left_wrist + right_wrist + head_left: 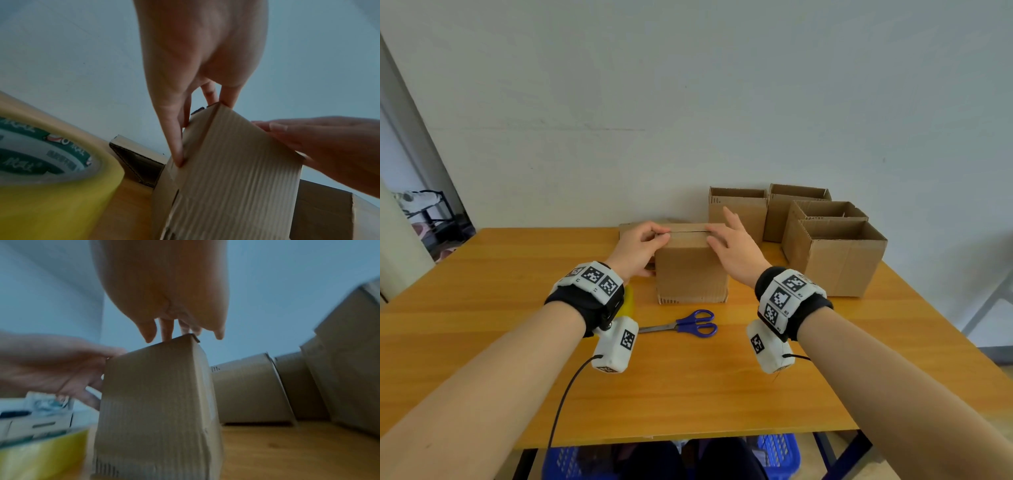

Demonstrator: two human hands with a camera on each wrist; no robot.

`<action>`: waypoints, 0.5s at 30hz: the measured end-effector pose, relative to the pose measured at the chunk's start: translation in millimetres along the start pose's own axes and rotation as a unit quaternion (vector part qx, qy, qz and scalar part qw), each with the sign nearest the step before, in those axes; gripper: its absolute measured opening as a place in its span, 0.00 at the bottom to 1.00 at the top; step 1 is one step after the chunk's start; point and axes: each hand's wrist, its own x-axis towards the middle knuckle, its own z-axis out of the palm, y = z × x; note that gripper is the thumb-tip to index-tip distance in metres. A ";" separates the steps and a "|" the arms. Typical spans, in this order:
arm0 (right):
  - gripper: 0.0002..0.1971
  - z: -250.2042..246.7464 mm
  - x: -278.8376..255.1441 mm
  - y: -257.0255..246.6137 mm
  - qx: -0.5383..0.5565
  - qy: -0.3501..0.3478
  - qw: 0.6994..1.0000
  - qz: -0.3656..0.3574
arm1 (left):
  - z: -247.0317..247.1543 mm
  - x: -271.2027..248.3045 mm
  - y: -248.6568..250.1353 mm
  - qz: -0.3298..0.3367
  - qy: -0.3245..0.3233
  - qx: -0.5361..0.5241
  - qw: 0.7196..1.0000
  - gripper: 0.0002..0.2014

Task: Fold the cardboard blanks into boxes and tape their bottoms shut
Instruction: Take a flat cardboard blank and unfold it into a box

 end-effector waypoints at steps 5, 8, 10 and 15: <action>0.26 9.1 0.8 -12.5 -0.185 -0.042 0.976 -0.102 | -2.1 -2.2 4.5 0.008 0.001 0.022 1.000 0.10; 0.24 8.6 1.8 -12.8 -0.202 -0.039 0.972 -0.112 | -8.6 -4.8 9.2 0.003 -0.022 0.046 0.999 0.12; 0.23 5.8 2.3 -13.0 -0.211 -0.042 0.970 -0.113 | -17.5 -8.7 8.9 0.018 -0.032 0.081 0.996 0.17; 0.22 5.0 2.5 -15.4 -0.209 -0.060 0.971 -0.100 | -52.1 -27.6 -10.5 0.006 -0.050 0.334 0.941 0.16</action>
